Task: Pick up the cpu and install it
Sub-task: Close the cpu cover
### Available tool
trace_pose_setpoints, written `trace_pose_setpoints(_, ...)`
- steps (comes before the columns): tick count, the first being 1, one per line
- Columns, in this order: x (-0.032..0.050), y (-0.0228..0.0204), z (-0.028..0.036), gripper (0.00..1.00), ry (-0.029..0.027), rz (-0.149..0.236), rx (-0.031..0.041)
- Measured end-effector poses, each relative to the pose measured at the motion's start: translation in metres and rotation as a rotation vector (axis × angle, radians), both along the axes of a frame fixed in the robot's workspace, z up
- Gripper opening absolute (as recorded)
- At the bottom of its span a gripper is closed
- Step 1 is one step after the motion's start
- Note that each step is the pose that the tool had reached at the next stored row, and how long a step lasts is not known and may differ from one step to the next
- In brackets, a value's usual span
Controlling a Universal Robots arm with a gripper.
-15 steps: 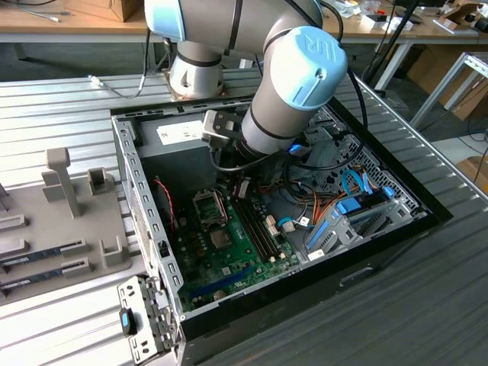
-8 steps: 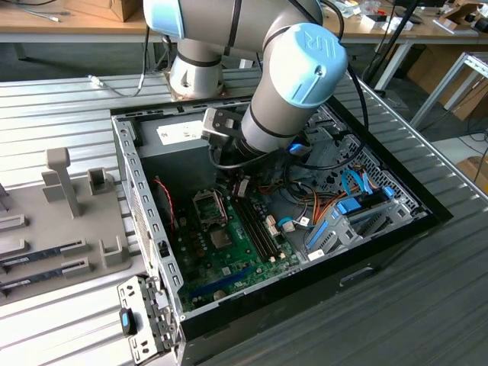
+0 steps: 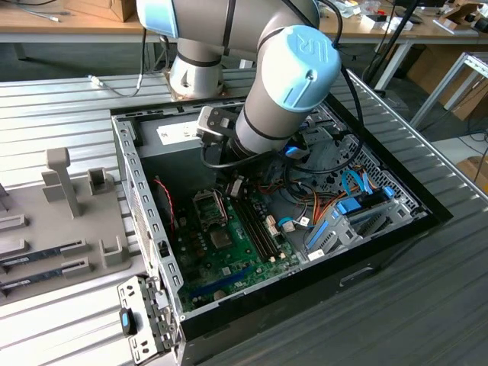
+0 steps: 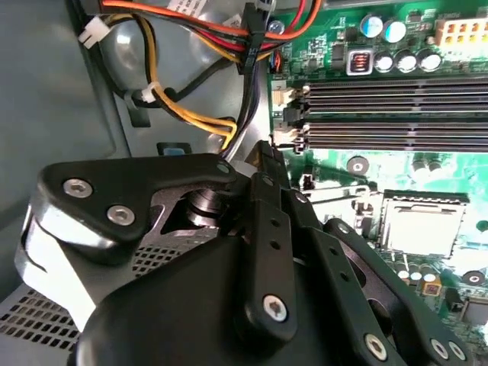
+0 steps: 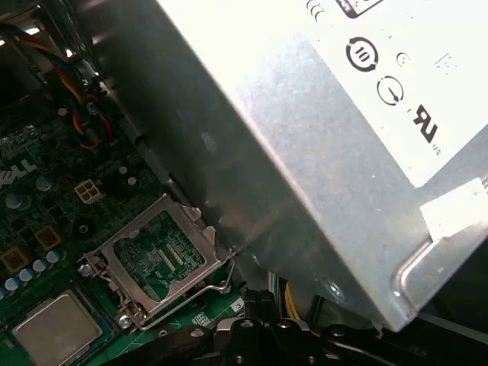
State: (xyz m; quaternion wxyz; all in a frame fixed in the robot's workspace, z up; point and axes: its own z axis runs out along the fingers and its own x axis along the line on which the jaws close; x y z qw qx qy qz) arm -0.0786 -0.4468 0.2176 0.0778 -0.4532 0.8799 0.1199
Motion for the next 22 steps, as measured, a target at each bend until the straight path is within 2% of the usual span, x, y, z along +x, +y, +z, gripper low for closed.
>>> trace_pose_setpoints(2, -0.0004, 0.0000, -0.0001, 0.11, -0.0001, -0.001, 0.0239)
trace_pose_setpoints(4, -0.0002, 0.0001, -0.0002, 0.11, 0.0034, -0.001, 0.0246)
trace_pose_setpoints(5, -0.0003, 0.0000, -0.0005, 0.11, 0.0134, -0.001, 0.0246)
trace_pose_setpoints(6, -0.0003, 0.0000, -0.0006, 0.11, 0.0315, -0.001, 0.0245)
trace_pose_setpoints(7, -0.0003, 0.0000, -0.0005, 0.11, 0.0337, -0.001, 0.0244)
trace_pose_setpoints(16, -0.0007, -0.0009, -0.0099, 0.11, 0.0338, -0.001, 0.0309)
trace_pose_setpoints(22, -0.0040, -0.0013, -0.0143, 0.11, 0.0338, -0.001, 0.0402)
